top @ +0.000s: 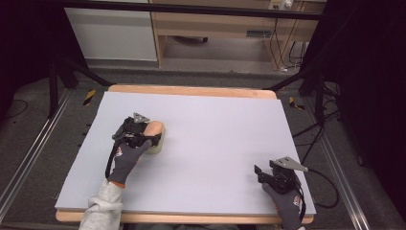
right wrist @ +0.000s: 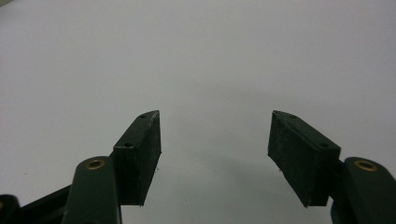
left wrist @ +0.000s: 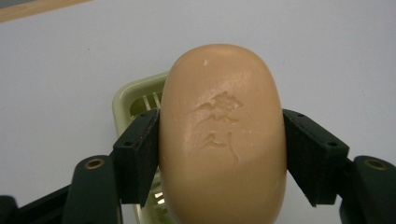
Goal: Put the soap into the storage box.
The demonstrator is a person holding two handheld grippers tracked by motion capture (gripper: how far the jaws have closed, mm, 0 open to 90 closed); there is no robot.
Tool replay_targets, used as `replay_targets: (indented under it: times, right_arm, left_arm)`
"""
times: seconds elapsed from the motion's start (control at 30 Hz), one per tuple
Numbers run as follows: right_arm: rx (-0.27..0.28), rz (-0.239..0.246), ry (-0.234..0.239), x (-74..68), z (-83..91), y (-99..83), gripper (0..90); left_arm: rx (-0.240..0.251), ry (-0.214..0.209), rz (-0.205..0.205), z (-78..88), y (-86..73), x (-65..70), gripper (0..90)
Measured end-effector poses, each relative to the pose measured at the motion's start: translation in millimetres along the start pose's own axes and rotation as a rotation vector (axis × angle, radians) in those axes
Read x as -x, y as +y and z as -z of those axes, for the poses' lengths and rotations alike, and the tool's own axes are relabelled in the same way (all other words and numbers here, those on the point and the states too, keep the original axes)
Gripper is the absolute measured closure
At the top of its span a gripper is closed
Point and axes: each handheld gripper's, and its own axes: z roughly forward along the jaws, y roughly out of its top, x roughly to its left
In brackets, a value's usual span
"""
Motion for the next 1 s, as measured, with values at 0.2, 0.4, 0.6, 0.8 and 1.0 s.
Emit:
replay_targets:
  times: [0.2, 0.4, 0.6, 0.8, 1.0]
  right_arm:
    - [-0.001, 0.002, -0.003, 0.4, -0.7, 0.0, 34.9]
    - [-0.002, 0.003, -0.002, 0.3, -0.8, 0.0, 34.8]
    - [-0.005, 0.000, 0.000, -0.2, -1.3, 0.1, 34.9]
    - [-0.006, 0.001, 0.000, -0.4, -1.4, 0.0, 34.9]
    - [-0.007, 0.002, 0.000, -0.3, -1.6, 0.0, 34.9]
  left_arm:
    - [-0.013, 0.006, 0.007, -5.1, -3.0, -3.1, 31.8]
    - [-0.021, 0.010, 0.006, -8.0, -4.0, -5.6, 31.8]
    - [-0.028, 0.018, 0.015, -12.8, -6.2, -9.0, 31.8]
    - [-0.033, 0.024, 0.019, -15.7, -7.6, -10.7, 31.8]
    - [-0.044, 0.023, 0.018, -19.4, -9.0, -11.7, 31.8]
